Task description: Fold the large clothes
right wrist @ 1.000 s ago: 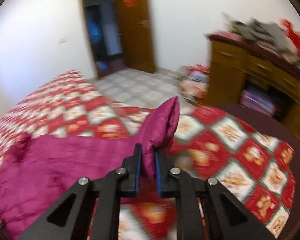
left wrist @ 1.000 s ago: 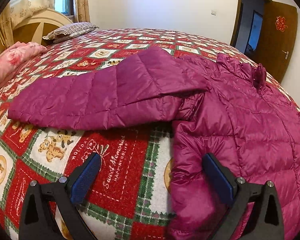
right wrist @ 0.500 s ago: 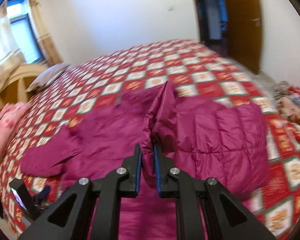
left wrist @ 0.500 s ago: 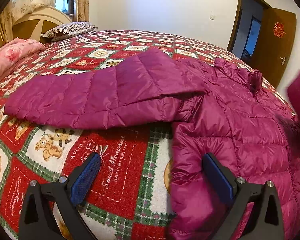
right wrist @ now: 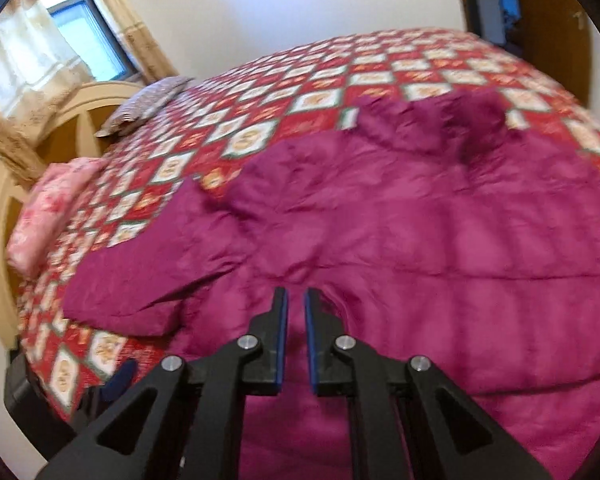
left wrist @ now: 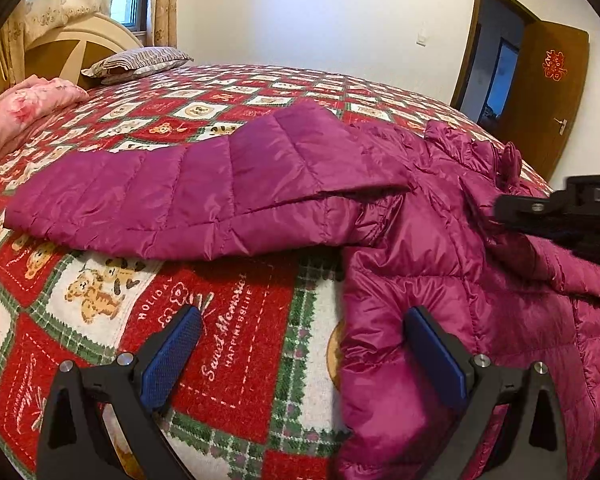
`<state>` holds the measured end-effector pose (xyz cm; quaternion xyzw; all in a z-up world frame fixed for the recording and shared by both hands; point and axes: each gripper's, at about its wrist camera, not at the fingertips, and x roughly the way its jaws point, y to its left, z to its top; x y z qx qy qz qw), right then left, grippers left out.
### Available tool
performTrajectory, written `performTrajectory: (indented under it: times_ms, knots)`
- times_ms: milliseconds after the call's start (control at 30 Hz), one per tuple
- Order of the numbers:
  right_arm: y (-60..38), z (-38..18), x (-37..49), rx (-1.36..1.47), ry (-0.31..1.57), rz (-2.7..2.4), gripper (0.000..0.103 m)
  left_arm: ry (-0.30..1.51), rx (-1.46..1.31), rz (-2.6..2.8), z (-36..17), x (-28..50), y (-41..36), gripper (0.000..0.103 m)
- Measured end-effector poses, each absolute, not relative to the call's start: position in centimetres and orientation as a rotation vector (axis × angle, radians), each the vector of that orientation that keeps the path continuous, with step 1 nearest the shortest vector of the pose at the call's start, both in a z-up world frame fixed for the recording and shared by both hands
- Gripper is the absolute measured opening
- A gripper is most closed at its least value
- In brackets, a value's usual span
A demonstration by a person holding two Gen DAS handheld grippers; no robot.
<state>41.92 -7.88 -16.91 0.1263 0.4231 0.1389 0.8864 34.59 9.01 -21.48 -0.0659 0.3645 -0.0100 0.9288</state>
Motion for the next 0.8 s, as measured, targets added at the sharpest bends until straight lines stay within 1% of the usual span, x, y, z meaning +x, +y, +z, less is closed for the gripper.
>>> performTrajectory:
  times_ms: [133, 167, 200, 233, 267, 300, 333, 367, 400, 433, 467, 500, 633, 700, 733, 800]
  knots:
    - [-8.0, -17.1, 42.0, 0.333, 0.898, 0.360, 0.015, 0.745, -0.135, -0.022, -21.5, 34.6, 9.0, 0.102]
    - [-8.6, -16.4, 41.6, 0.355, 0.876, 0.366, 0.021, 0.745, -0.135, -0.021, -21.5, 34.6, 9.1, 0.102]
    - [-9.6, -15.5, 41.1, 0.375, 0.843, 0.371, 0.036, 0.745, -0.135, -0.021, -21.5, 34.6, 9.1, 0.102]
    - [-10.5, -14.6, 40.6, 0.389, 0.813, 0.376, 0.047, 0.745, -0.134, -0.021, -21.5, 34.6, 9.1, 0.102]
    - [-11.9, -13.5, 39.6, 0.404, 0.766, 0.376, 0.072, 0.746, -0.135, -0.021, -21.5, 34.6, 9.1, 0.102]
    - [-13.8, -12.3, 38.4, 0.411, 0.706, 0.354, 0.082, 0.746, -0.135, -0.021, -21.5, 34.6, 9.1, 0.102]
    - [-15.5, -11.5, 37.3, 0.404, 0.651, 0.311, 0.082, 0.746, -0.135, -0.021, -21.6, 34.6, 9.1, 0.102]
    - [-16.7, -11.0, 36.5, 0.386, 0.623, 0.262, 0.080, 0.745, -0.136, -0.021, -21.6, 34.6, 9.1, 0.102]
    - [-18.5, -10.5, 35.9, 0.350, 0.612, 0.177, 0.065, 0.743, -0.136, -0.021, -21.6, 34.5, 9.1, 0.102]
    - [-20.2, -10.5, 35.6, 0.322, 0.625, 0.093, 0.055, 0.744, -0.135, -0.020, -21.6, 34.6, 9.1, 0.102]
    - [-21.4, -10.9, 35.7, 0.313, 0.649, 0.043, 0.041, 0.746, -0.134, -0.019, -21.6, 34.6, 9.1, 0.102]
    - [-22.9, -11.6, 35.8, 0.313, 0.690, -0.018, 0.037, 0.750, -0.131, -0.017, -21.6, 34.6, 9.0, 0.102]
    - [-25.2, -15.9, 36.3, 0.358, 0.817, -0.110, 0.037, 0.768, -0.117, -0.008, -21.6, 34.9, 8.9, 0.102]
    - [-24.2, -18.5, 37.3, 0.422, 0.895, -0.049, 0.034, 0.780, -0.105, 0.002, -21.5, 35.1, 8.7, 0.102]
    - [-23.3, -19.3, 37.6, 0.439, 0.913, -0.028, 0.034, 0.788, -0.099, 0.006, -21.5, 35.2, 8.6, 0.102]
    - [-20.9, -19.6, 38.0, 0.410, 0.904, -0.021, 0.034, 0.808, -0.085, 0.012, -21.3, 35.4, 8.4, 0.102]
